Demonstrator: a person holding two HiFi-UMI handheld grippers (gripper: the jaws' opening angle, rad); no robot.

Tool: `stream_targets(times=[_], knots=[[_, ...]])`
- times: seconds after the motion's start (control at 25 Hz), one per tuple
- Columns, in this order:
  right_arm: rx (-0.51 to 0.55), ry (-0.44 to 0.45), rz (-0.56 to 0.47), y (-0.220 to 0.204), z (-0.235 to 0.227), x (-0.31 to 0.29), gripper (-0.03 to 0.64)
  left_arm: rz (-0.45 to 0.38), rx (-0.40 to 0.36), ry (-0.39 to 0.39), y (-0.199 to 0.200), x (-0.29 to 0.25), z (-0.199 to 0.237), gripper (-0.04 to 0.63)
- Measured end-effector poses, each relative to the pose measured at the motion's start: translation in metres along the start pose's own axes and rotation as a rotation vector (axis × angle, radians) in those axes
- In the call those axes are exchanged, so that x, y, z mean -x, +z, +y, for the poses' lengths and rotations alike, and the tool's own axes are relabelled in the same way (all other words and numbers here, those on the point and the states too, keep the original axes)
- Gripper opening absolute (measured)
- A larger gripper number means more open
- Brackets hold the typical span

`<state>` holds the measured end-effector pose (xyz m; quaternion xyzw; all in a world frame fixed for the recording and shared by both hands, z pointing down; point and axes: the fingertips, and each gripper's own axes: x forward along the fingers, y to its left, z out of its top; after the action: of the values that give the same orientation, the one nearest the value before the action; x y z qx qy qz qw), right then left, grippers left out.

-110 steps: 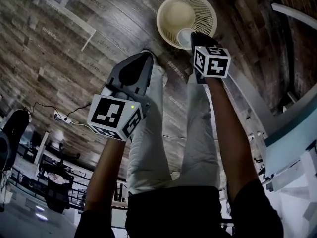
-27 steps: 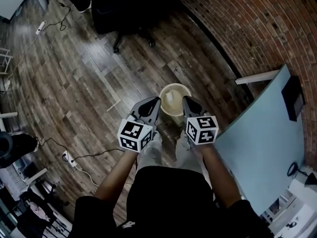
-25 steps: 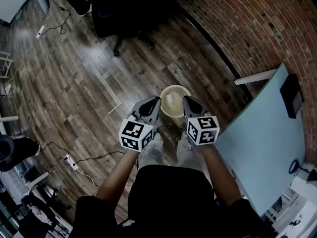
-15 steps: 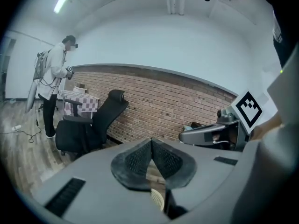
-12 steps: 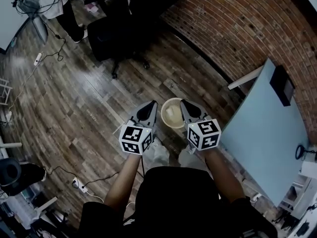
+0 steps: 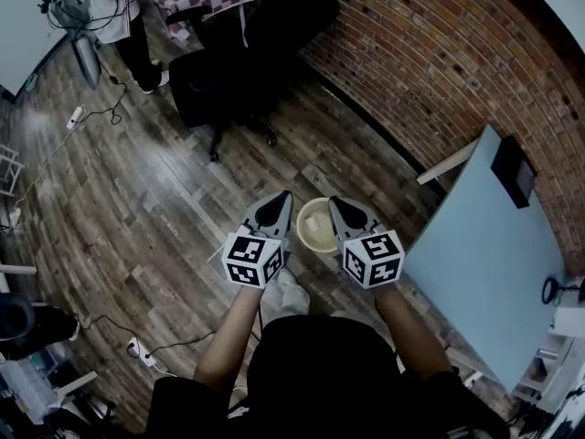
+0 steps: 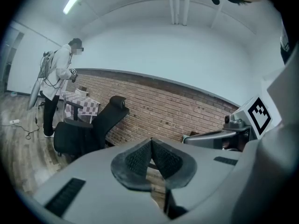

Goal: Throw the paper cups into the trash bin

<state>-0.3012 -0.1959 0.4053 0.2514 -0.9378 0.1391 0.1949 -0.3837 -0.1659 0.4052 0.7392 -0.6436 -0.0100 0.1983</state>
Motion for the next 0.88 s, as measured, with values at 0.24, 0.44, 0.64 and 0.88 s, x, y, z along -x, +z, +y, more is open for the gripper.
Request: stream_targets(times=[0.24,0.44,0.64,0.88], knots=[[0.011,0.013,-0.038,-0.001,0.008,0.027,0.003,0.013,-0.074,-0.002,-0.008,0.014,-0.032,0.008],[0.014,0.01,-0.059,-0.009,0.009,0.065,0.003,-0.007,-0.047,-0.026,-0.01,0.028,-0.071,0.008],[0.022,0.019,-0.096,-0.011,0.017,0.104,0.003,-0.015,-0.057,-0.047,-0.011,0.047,-0.106,0.008],[0.022,0.018,-0.143,-0.017,0.034,0.15,0.003,-0.028,-0.101,-0.079,-0.01,0.077,-0.154,0.008]])
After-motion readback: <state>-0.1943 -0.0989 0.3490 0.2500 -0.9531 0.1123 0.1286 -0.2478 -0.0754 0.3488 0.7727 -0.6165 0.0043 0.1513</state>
